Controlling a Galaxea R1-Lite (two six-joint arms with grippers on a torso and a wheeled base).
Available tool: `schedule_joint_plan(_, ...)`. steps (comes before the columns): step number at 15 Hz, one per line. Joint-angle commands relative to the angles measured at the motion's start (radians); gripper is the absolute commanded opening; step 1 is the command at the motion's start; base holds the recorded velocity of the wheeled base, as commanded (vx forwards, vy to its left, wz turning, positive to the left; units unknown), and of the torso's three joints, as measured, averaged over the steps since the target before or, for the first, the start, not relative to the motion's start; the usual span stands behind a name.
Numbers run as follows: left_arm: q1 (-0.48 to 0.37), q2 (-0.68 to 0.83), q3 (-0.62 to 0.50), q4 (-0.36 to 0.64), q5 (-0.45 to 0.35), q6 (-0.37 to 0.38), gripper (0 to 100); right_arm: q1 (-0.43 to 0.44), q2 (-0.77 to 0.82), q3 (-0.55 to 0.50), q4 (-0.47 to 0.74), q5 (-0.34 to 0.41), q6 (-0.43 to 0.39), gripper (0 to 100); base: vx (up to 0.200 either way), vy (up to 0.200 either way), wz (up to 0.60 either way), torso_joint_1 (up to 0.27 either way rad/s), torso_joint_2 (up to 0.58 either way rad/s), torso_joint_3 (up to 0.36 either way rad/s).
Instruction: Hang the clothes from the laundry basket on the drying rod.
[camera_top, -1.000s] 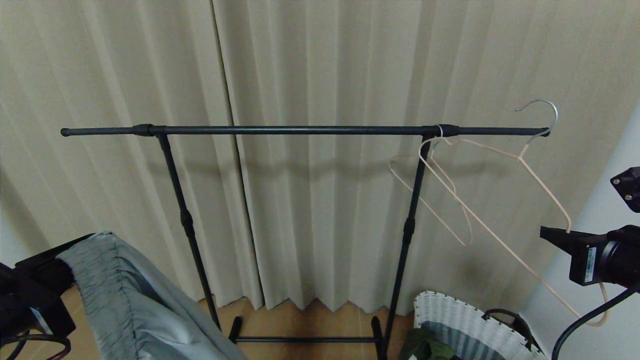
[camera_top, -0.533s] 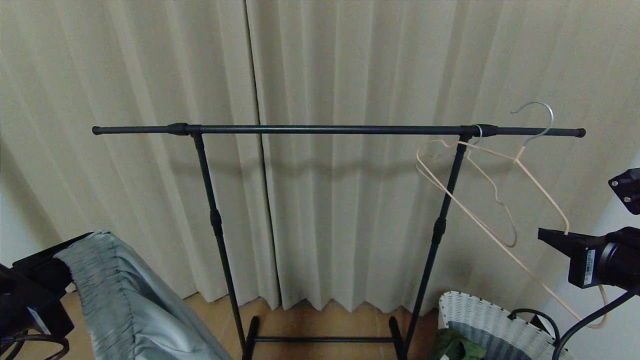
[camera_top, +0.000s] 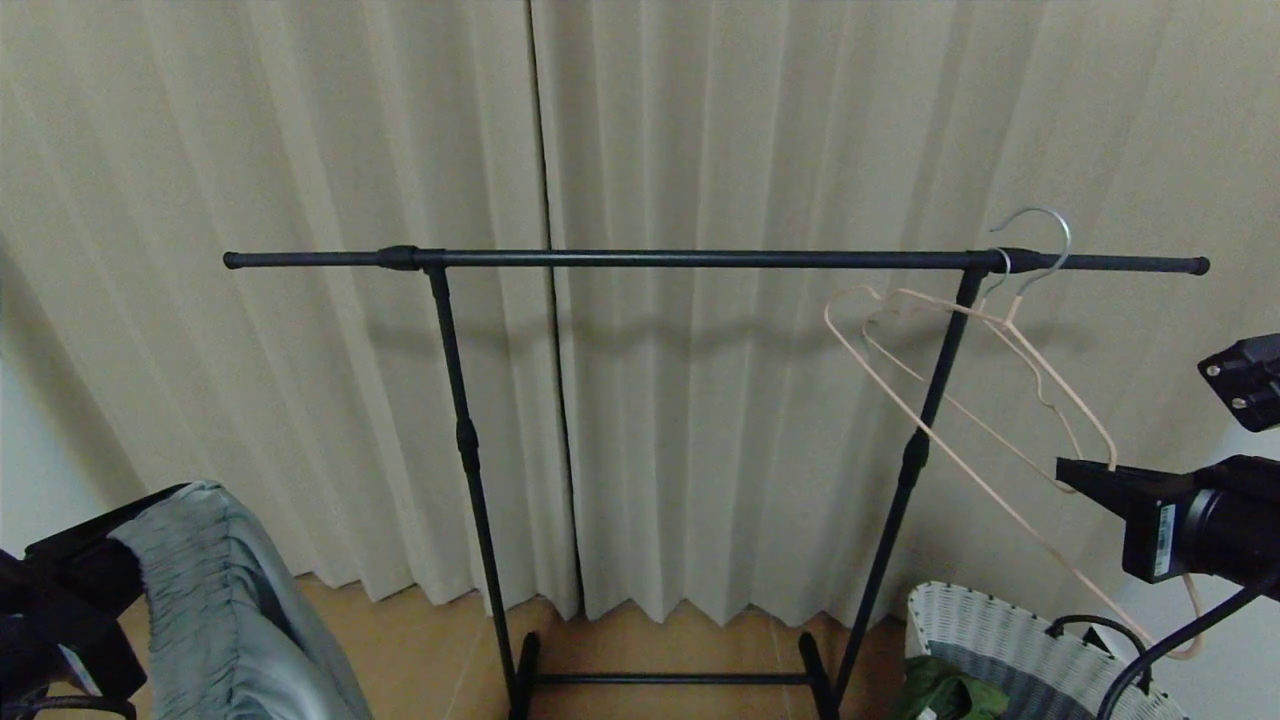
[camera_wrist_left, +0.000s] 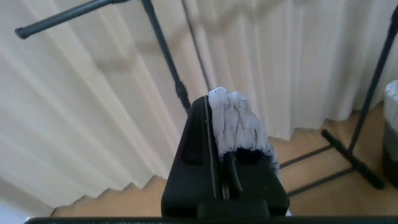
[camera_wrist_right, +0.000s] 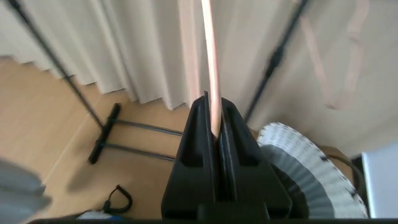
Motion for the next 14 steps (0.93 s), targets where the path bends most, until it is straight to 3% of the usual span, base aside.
schedule_joint_plan(1,0.001,0.000,-0.002,0.001,0.001,0.021,0,0.025,0.013,-0.003,-0.001,0.001,0.001,0,0.000,0.000,0.00,0.000,0.00,0.000)
schedule_joint_plan(5,0.001,0.088,-0.068,0.028,0.027,0.055,0,0.142,0.019,-0.029,0.012,0.003,0.001,0,0.000,0.000,0.00,0.000,0.00,0.000)
schedule_joint_plan(9,-0.090,0.218,-0.294,0.234,0.185,0.023,0,0.205,0.083,-0.040,-0.005,0.023,0.007,0,0.000,0.000,0.00,0.000,0.00,0.000)
schedule_joint_plan(12,-0.236,0.401,-0.487,0.252,0.384,-0.051,0,0.257,0.085,-0.057,-0.004,0.044,0.034,0,0.000,0.000,0.00,0.000,0.00,0.000)
schedule_joint_plan(14,-0.303,0.523,-0.607,0.252,0.468,-0.108,0,0.289,0.082,-0.064,-0.004,0.049,0.056,0,0.000,0.000,0.00,0.000,0.00,0.000)
